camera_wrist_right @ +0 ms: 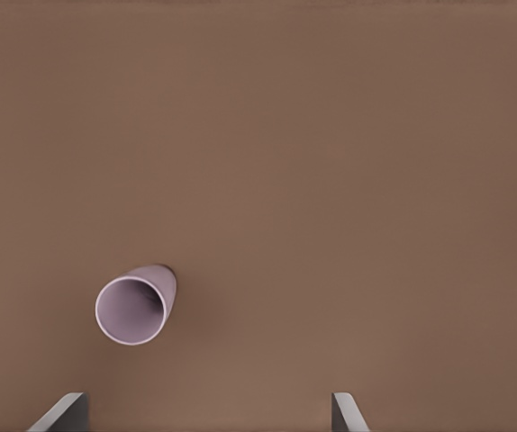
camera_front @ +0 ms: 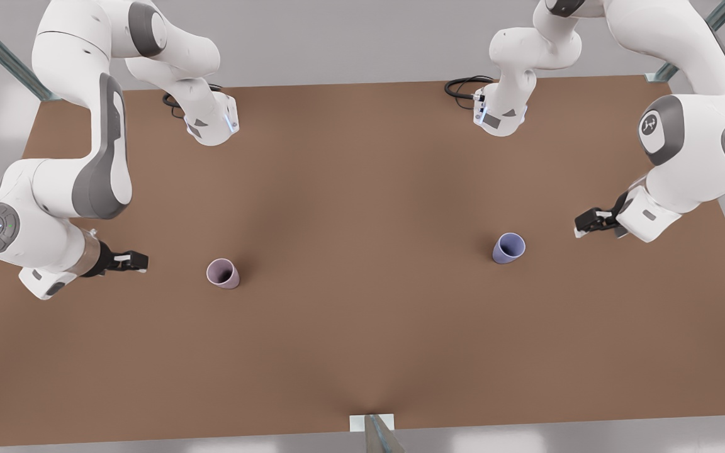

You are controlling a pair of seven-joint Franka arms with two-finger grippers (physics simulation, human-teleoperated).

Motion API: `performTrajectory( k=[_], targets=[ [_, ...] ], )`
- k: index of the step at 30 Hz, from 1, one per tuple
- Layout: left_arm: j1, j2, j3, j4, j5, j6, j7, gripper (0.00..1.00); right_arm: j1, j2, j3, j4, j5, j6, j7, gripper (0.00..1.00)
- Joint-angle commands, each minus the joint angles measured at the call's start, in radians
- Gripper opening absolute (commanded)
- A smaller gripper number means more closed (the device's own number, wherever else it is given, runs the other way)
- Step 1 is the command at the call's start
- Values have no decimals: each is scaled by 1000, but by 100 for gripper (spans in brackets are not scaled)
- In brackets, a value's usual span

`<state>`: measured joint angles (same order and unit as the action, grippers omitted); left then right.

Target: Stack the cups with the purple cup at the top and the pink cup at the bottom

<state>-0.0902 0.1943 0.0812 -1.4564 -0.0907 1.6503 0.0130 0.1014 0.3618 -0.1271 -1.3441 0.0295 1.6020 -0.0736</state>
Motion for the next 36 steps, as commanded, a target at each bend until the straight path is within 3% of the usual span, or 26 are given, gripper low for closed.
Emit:
performTrajectory(
  k=[1, 7, 17, 20, 36],
  targets=[
    [1, -1, 0, 1, -1, 26, 1, 100, 0, -1, 0, -1, 3, 13, -26, 100],
    [1, 27, 9, -10, 0, 0, 2, 100, 18, -70, 4, -296, 76, 276, 0, 100],
    [1, 16, 0, -1, 3, -6, 5, 100, 92, -67, 4, -538, 81, 587, 185, 100],
    [1, 17, 2, -1, 3, -4, 10, 100, 92, -70, 46, -543, 81, 592, 270, 100],
    [1, 22, 2, -1, 5, -4, 12, 100, 113, -37, 47, -690, 78, 691, 265, 100]
  ],
)
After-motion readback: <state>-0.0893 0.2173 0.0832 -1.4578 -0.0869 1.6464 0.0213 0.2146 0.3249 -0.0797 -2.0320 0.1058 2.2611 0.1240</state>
